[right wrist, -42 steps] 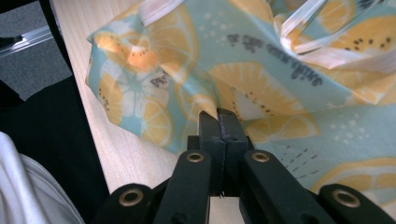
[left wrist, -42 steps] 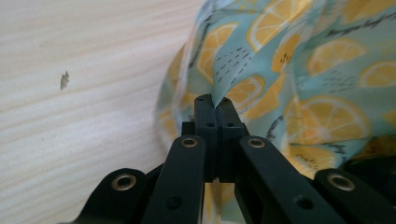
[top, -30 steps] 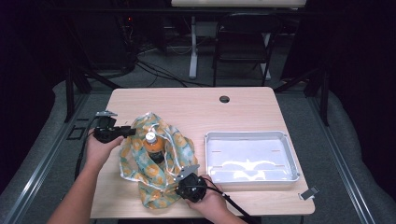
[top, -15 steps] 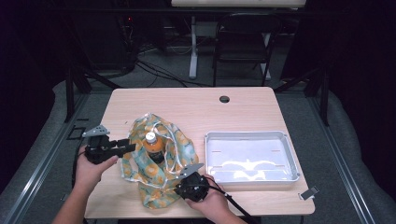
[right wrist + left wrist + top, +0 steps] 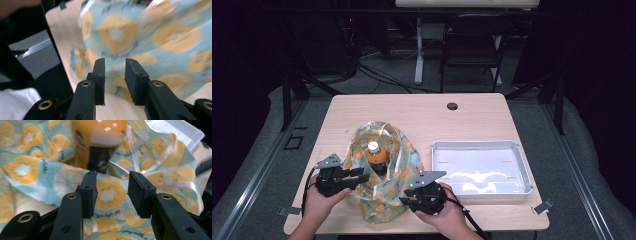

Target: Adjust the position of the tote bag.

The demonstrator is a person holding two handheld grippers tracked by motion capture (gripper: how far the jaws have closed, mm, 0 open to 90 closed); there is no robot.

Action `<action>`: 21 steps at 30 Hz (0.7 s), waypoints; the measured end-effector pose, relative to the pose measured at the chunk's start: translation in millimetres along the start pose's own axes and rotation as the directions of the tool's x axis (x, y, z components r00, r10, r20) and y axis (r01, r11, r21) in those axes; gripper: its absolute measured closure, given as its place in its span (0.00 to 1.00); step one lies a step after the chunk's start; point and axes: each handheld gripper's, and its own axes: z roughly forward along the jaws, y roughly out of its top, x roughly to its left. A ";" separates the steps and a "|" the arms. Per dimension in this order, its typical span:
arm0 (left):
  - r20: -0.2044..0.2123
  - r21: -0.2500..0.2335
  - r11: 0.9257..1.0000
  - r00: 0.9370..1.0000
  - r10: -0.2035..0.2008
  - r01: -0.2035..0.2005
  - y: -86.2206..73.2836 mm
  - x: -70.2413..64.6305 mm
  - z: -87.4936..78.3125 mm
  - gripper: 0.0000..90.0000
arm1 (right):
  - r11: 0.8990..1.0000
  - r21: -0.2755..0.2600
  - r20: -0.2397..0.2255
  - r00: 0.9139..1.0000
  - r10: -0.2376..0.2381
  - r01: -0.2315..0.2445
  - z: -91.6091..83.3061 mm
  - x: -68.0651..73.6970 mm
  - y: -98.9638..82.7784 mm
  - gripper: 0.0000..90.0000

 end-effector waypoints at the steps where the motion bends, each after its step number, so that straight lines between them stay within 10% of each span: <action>1: 0.000 0.000 1.000 1.000 0.000 0.000 0.0 0.0 0.0 0.66 | 1.000 -0.011 0.006 1.000 0.003 -0.003 -2.5 -1.3 3.3 0.77; 10: -0.005 0.004 1.000 1.000 0.028 -0.028 -4.9 -5.7 3.7 0.67 | 0.989 -0.148 0.086 0.996 0.024 -0.011 -7.9 -14.1 45.7 0.62; 21: -0.011 -0.012 1.000 1.000 0.019 -0.019 -7.8 -2.5 -1.2 0.67 | 0.992 -0.112 0.029 0.998 -0.060 0.063 15.0 3.5 73.4 0.58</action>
